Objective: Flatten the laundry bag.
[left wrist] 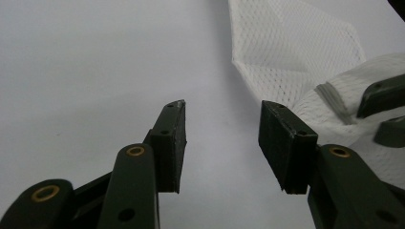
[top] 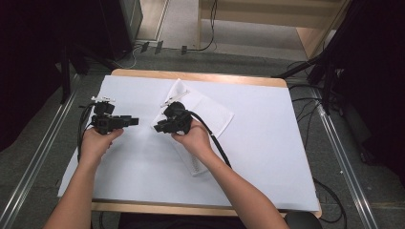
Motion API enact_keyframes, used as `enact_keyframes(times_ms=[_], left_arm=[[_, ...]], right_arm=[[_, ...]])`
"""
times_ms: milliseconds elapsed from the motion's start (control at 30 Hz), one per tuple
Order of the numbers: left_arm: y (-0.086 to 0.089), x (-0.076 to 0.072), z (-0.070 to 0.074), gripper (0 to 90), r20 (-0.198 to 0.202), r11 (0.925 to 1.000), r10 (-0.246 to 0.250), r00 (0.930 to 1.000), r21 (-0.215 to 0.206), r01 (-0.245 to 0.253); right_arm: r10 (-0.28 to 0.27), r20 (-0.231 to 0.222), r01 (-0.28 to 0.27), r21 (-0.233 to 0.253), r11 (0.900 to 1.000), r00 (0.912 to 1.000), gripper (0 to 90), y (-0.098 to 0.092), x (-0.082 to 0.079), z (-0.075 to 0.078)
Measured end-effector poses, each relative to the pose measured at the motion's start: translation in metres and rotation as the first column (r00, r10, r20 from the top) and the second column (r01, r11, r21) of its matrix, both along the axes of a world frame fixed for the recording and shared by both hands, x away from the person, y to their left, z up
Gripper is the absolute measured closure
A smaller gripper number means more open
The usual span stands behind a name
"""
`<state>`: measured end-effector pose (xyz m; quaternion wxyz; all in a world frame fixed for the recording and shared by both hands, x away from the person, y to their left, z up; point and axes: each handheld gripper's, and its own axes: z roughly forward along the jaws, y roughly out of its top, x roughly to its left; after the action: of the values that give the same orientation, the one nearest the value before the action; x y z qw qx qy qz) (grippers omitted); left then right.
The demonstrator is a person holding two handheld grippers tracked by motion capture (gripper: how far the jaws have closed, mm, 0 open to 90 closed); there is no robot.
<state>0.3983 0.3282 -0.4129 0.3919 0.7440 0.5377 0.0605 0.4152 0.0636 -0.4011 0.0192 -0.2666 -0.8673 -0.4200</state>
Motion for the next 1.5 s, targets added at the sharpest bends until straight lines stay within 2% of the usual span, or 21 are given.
enact_keyframes(times_ms=[100,133,233,333,400,567,667,800,900,1067,1100,1167,1333,1500], left_arm=[[-0.001,0.000,0.000,53.1,0.000,1.0000,-0.005,1.0000,0.003,0.005],[-0.002,0.000,0.000,53.1,-0.001,1.0000,-0.004,1.0000,0.003,0.004],[-0.002,0.000,0.000,53.1,-0.001,0.9999,-0.006,1.0000,0.009,0.006],[-0.003,0.000,-0.001,53.1,-0.003,1.0000,-0.003,1.0000,0.008,0.004],[-0.003,0.000,-0.001,53.2,-0.002,1.0000,-0.003,1.0000,0.009,0.003],[-0.002,0.000,-0.001,53.2,-0.004,0.9999,-0.007,1.0000,0.011,0.007],[-0.003,0.000,-0.001,53.2,-0.003,0.9999,-0.005,1.0000,0.010,0.005],[-0.004,0.000,-0.001,53.2,-0.001,0.9999,-0.006,1.0000,0.012,0.006],[-0.004,0.000,-0.001,53.2,-0.001,0.9999,-0.009,1.0000,0.011,0.009],[-0.004,0.000,0.000,53.2,0.005,0.9999,-0.010,0.9999,0.007,0.010],[-0.004,0.000,0.000,53.3,0.005,0.9999,-0.010,0.9999,0.007,0.010],[-0.004,0.001,0.000,53.2,0.003,0.9999,-0.009,1.0000,0.007,0.009],[-0.001,0.001,0.000,53.3,0.003,1.0000,-0.007,1.0000,0.005,0.007],[0.000,0.001,0.000,53.2,0.000,1.0000,-0.008,1.0000,0.006,0.008]], right_arm=[[-0.010,0.017,0.010,0.017,1.000,0.9998,67.0,-0.009,-0.001,0.014],[-0.023,0.034,0.022,0.035,0.999,0.9992,65.7,-0.018,0.000,0.023],[-0.035,0.029,0.034,0.046,0.998,0.9990,65.3,-0.028,0.001,0.029],[-0.062,0.022,0.061,0.046,0.997,0.9978,73.4,-0.051,0.003,0.035],[-0.069,0.024,0.067,0.045,0.997,0.9974,76.4,-0.057,0.004,0.034],[-0.106,-0.004,0.106,0.025,0.994,0.9944,86.7,-0.086,0.004,0.023],[-0.129,-0.013,0.129,0.021,0.991,0.9916,90.0,-0.102,0.002,0.016],[-0.169,-0.033,0.169,0.001,0.986,0.9851,90.0,-0.128,0.001,0.002],[-0.189,-0.040,0.189,-0.003,0.982,0.9811,90.0,-0.137,0.000,-0.004],[-0.245,-0.057,0.244,-0.012,0.970,0.9679,90.0,-0.160,0.002,-0.019],[-0.245,-0.057,0.244,-0.012,0.970,0.9679,90.0,-0.160,0.002,-0.019],[-0.262,-0.083,0.261,-0.031,0.965,0.9614,90.0,-0.164,0.004,-0.028],[-0.259,-0.108,0.254,-0.057,0.966,0.9599,90.0,-0.161,0.006,-0.040],[-0.226,-0.118,0.222,-0.049,0.974,0.9669,90.0,-0.152,0.003,-0.043]])
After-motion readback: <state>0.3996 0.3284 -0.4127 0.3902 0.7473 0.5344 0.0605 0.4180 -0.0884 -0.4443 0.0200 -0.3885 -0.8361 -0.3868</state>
